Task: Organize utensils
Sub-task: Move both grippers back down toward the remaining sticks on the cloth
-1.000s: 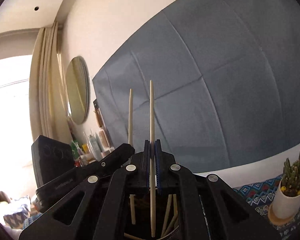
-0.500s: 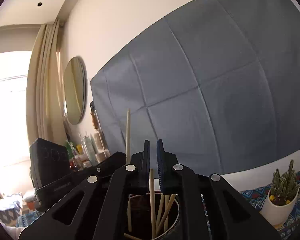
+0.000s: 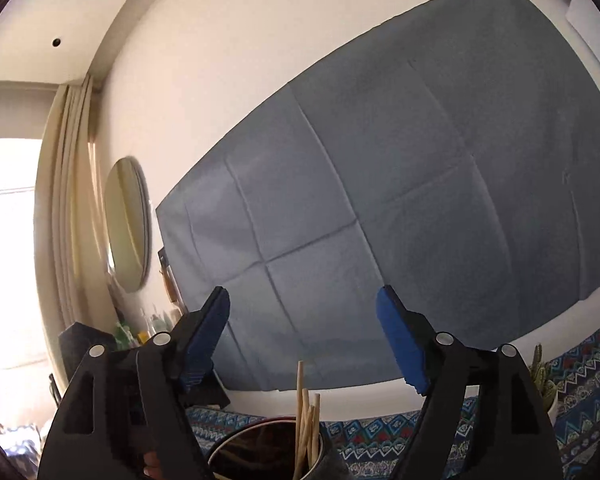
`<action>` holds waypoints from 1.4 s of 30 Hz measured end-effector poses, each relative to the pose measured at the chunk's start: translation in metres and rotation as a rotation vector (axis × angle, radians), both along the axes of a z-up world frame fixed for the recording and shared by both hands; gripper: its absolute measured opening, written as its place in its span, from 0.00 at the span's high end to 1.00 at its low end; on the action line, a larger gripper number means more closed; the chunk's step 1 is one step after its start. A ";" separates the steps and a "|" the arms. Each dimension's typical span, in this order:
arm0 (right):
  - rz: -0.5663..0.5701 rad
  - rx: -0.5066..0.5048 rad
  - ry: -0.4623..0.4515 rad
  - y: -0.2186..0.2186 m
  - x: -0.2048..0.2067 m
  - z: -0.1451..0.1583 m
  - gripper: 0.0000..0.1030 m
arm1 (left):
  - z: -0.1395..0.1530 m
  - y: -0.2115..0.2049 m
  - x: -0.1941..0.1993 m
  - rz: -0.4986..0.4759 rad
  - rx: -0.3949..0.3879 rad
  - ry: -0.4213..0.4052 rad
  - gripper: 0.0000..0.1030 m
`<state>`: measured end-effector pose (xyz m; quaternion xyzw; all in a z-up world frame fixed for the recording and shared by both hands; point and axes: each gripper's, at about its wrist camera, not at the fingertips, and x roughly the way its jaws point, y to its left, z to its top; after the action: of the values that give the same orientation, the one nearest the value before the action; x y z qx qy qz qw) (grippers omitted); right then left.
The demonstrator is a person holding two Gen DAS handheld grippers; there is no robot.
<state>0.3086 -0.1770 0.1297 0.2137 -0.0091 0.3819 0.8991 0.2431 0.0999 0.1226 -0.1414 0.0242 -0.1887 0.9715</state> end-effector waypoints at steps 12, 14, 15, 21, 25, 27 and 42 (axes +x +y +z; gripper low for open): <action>-0.059 -0.036 0.040 -0.003 -0.005 0.016 0.08 | 0.026 -0.037 -0.020 0.130 0.193 0.041 0.06; -0.076 -0.047 0.044 -0.002 -0.010 0.022 0.08 | 0.031 -0.044 -0.028 0.156 0.211 0.029 0.06; -0.090 -0.059 0.052 -0.003 -0.013 0.025 0.08 | 0.034 -0.046 -0.032 0.171 0.215 0.034 0.06; -0.189 -0.143 0.177 -0.019 -0.024 0.035 0.08 | 0.038 -0.044 -0.041 0.248 0.202 0.236 0.06; -0.195 -0.235 0.226 -0.029 -0.041 0.028 0.08 | 0.025 -0.038 -0.045 0.245 0.212 0.402 0.06; -0.190 -0.324 0.229 -0.027 -0.053 0.018 0.08 | 0.018 -0.041 -0.053 0.262 0.256 0.442 0.06; 0.048 -0.912 0.461 0.034 -0.129 -0.112 0.08 | -0.062 -0.041 -0.111 0.170 0.159 0.800 0.06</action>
<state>0.1791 -0.1425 0.0172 -0.1217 0.3619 0.3104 0.8706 0.1324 0.0592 0.0602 -0.1296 0.4027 -0.0355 0.9054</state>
